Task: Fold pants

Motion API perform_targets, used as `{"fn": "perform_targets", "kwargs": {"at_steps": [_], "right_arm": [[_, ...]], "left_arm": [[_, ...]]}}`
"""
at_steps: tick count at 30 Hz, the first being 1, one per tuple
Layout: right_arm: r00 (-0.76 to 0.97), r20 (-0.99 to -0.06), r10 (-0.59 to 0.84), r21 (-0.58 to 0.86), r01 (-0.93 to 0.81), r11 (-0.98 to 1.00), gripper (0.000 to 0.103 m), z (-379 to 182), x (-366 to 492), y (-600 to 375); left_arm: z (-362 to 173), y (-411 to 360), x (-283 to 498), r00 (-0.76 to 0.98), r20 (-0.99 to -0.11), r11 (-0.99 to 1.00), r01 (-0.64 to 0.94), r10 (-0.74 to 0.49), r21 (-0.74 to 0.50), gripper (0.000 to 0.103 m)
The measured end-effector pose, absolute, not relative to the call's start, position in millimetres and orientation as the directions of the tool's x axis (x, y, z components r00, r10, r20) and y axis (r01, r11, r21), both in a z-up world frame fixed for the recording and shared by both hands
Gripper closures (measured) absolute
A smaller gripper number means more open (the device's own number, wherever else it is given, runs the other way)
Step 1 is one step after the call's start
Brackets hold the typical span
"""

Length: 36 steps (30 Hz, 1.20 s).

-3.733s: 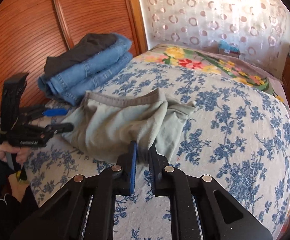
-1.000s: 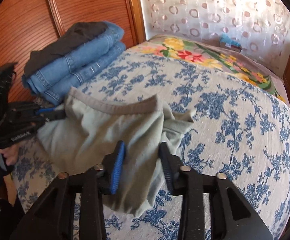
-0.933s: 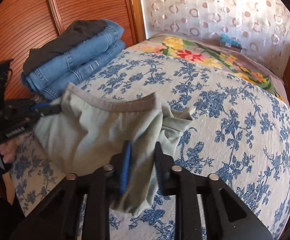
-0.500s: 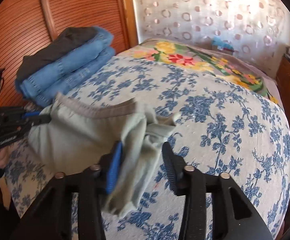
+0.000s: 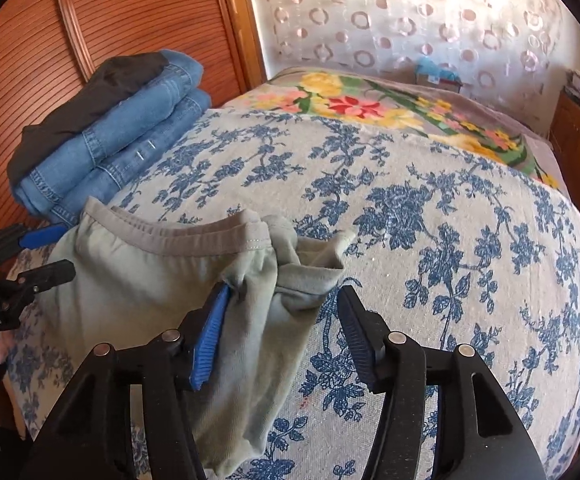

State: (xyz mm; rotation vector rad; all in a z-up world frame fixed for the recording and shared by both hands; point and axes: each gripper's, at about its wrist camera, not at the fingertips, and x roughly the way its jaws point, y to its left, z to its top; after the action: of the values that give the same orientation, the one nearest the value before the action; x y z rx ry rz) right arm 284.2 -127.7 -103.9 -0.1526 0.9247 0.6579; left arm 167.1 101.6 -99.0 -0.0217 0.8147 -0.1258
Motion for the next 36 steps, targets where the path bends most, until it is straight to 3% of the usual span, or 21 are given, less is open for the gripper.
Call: {"fn": "perform_targets", "kwargs": {"at_steps": [7, 8, 10, 12, 18, 26, 29, 31, 36], "right_arm": [[0.415, -0.779, 0.470, 0.158, -0.596, 0.788, 0.045, -107.5, 282.0, -123.5], [0.412, -0.777, 0.475, 0.160, -0.601, 0.783, 0.050, -107.5, 280.8, -122.9], [0.393, -0.776, 0.494, 0.182, -0.610, 0.771, 0.073, -107.9, 278.7, -122.2], [0.375, -0.774, 0.511, 0.196, -0.625, 0.756, 0.085, -106.4, 275.3, -122.1], [0.387, -0.743, 0.546, 0.230, -0.618, 0.752, 0.091, -89.7, 266.7, -144.9], [0.421, -0.758, 0.499, 0.206, -0.572, 0.794, 0.090, -86.1, 263.0, -179.6], [0.423, -0.759, 0.495, 0.218, -0.551, 0.805, 0.084, -88.3, 267.1, -185.4], [0.432, -0.762, 0.483, 0.213, -0.537, 0.816, 0.066, -89.5, 269.3, -186.3], [0.412, -0.767, 0.491, 0.241, -0.525, 0.816, 0.056, -97.0, 278.4, -186.3]], "left_arm": [[-103.9, 99.3, 169.3, 0.667, -0.737, 0.993, 0.101, -0.111, -0.058, 0.037], [-104.2, 98.9, 169.4, 0.666, -0.738, 0.993, 0.102, -0.111, -0.058, 0.037], [-104.4, 98.6, 170.1, 0.664, -0.739, 0.993, 0.100, -0.110, -0.058, 0.037], [-103.7, 98.3, 171.6, 0.662, -0.741, 0.993, 0.100, -0.112, -0.061, 0.037], [-93.8, 96.1, 178.7, 0.668, -0.731, 0.990, 0.118, -0.137, -0.078, 0.037], [-90.2, 81.1, 203.3, 0.655, -0.733, 0.982, 0.152, -0.182, -0.108, 0.037], [-93.5, 76.6, 212.1, 0.644, -0.741, 0.981, 0.157, -0.189, -0.113, 0.037], [-97.4, 75.6, 218.5, 0.634, -0.752, 0.983, 0.148, -0.179, -0.109, 0.037], [-105.0, 75.9, 225.3, 0.614, -0.769, 0.983, 0.133, -0.179, -0.123, 0.037]]}}
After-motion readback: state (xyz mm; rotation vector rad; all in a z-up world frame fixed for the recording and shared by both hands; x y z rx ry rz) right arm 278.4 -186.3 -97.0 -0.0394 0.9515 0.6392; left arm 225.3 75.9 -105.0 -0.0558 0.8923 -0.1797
